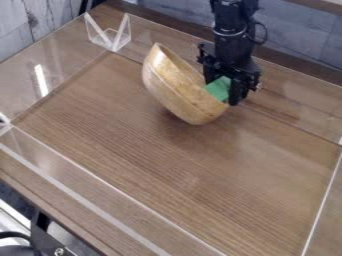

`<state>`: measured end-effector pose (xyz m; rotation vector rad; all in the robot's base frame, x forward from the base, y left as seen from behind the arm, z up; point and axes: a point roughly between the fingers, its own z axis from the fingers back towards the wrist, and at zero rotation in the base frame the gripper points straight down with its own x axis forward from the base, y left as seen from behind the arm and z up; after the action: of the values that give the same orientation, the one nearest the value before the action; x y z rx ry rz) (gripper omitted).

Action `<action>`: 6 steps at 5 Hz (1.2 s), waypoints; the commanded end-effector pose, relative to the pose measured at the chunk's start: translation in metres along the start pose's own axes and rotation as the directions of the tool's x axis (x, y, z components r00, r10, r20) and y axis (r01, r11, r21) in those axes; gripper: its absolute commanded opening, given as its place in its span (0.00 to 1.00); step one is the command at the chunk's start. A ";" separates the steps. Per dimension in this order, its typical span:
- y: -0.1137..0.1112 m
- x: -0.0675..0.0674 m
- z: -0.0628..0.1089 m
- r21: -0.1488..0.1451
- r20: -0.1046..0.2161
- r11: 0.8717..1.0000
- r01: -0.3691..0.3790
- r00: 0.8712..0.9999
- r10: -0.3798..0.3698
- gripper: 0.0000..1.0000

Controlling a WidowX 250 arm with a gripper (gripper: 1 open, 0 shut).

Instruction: Move green stick from inside the wooden bowl to the table next to it

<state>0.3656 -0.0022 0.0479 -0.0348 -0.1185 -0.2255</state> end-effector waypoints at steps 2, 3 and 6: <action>0.015 -0.014 0.045 0.002 0.069 0.998 0.064 0.996 -0.064 0.00; 0.027 -0.033 0.052 -0.009 0.070 0.996 0.093 0.993 -0.092 0.00; 0.007 -0.026 0.076 -0.016 0.077 0.996 0.088 0.993 -0.087 0.00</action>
<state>0.3241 0.0142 0.0937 -0.0783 -0.1108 -0.2974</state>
